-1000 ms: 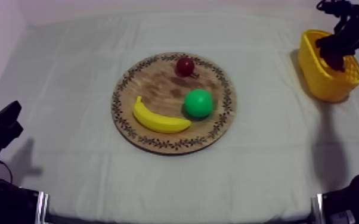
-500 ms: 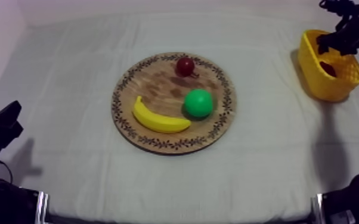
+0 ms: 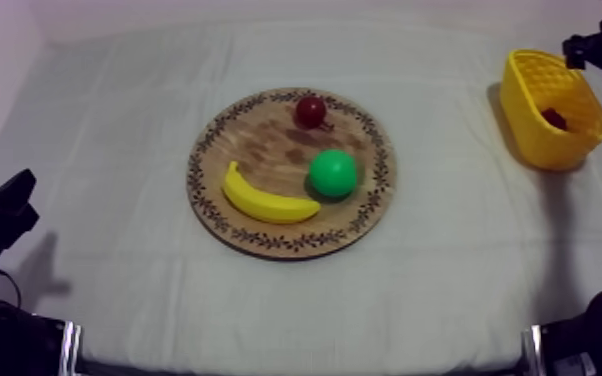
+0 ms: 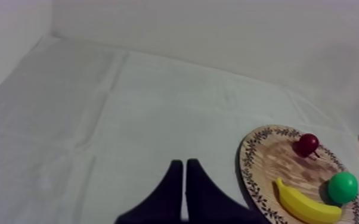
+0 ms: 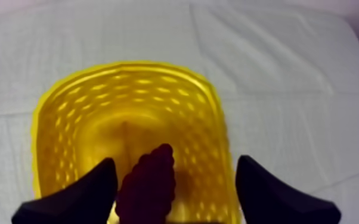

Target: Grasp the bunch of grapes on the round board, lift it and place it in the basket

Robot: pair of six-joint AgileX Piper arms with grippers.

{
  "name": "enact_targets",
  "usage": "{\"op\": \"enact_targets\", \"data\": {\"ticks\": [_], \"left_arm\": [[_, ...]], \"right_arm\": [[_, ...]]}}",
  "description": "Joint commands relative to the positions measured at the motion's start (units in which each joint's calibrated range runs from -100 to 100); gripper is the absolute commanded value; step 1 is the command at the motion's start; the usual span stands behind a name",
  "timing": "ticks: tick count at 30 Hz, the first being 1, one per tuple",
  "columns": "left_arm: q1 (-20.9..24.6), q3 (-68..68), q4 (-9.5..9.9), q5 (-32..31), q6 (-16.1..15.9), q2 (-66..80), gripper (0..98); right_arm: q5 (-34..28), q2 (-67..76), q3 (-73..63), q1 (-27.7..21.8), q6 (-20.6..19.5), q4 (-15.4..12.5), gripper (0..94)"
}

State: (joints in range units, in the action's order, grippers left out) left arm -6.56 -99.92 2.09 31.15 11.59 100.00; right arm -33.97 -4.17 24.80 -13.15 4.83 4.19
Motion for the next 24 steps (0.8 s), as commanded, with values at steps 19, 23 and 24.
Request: {"op": "enact_targets", "data": {"ticks": [19, 23, 24], "left_arm": [[0.0, 0.0, -0.01, 0.0, 0.0, 0.0, 0.1], [0.0, 0.0, -0.01, 0.0, 0.0, 0.0, 0.1], [0.0, 0.0, -0.01, 0.0, 0.0, 0.0, 0.1]], "right_arm": [[8.2, 31.7, 25.8, 0.5, 2.1, -0.9, 46.6], [9.5, 37.5, 32.0, 1.2, 2.6, -1.2, 46.2], [9.9, 39.0, 33.6, 1.3, 2.7, -1.3, 46.1]]}}
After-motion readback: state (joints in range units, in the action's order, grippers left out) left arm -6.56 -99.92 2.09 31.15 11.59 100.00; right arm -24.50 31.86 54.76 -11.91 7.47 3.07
